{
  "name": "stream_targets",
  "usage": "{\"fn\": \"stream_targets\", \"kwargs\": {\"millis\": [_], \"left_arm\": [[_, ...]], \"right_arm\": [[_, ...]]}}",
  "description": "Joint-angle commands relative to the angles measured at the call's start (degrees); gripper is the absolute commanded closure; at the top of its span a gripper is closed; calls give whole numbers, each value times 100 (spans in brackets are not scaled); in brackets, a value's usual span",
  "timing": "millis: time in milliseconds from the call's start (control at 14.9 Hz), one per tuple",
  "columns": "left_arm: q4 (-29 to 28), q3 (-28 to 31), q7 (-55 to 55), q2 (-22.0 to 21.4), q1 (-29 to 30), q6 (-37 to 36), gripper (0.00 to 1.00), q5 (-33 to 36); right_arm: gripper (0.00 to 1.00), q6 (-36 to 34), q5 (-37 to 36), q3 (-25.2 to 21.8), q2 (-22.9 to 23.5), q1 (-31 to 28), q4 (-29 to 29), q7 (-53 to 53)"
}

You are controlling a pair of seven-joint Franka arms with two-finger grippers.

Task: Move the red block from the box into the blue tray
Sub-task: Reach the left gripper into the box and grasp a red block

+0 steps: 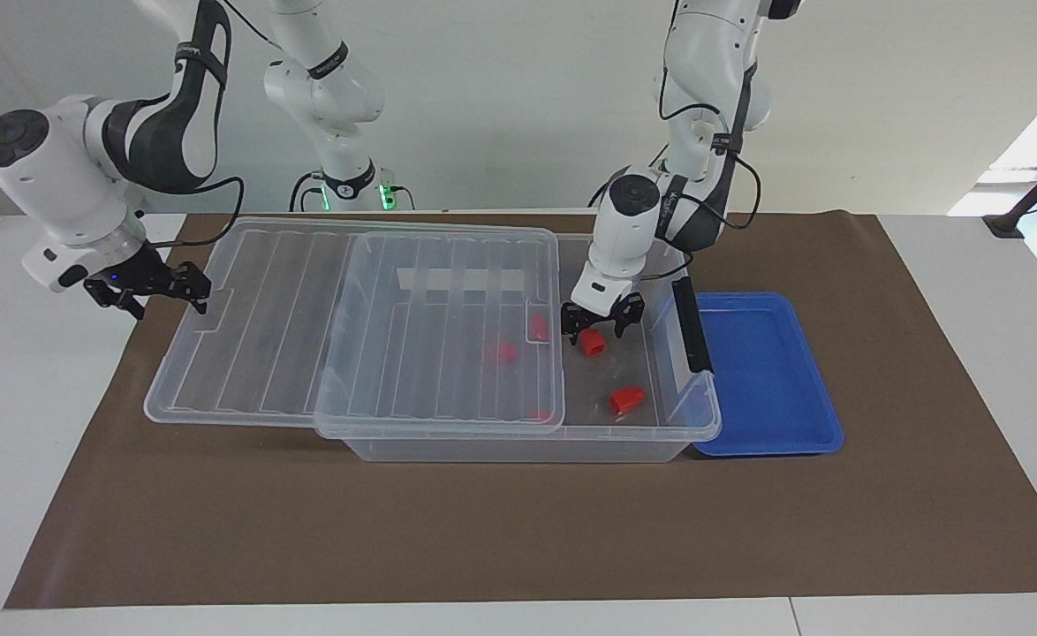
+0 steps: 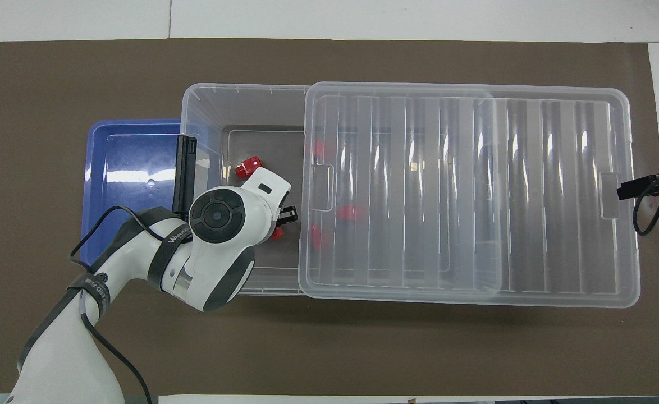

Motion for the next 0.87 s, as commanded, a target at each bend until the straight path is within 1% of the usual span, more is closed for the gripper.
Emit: {"fn": "stream_targets", "kwargs": {"millis": [0,134,268,535,803], "left_arm": [[-114,81,-257,-62,-86,19,100,74],[-114,90,-248,-89,-77,9,100,65],[-79,107,-248,-264,-60,-218,100,74],[-26,125,-187,-984,28,-1052,100,74],[175,151,76,-1494,168,-1694,100,74]], "right_arm": [[0,95,-83,45,-28,-99,-22,-165],[0,68,-74,45,-19,-73,-4,-148],[0,-45,-65,45,25,-11,153,-113],[0,-677,-48,98,201,24,777,45],[0,-880,-13,115,201,147,1006,151]]}}
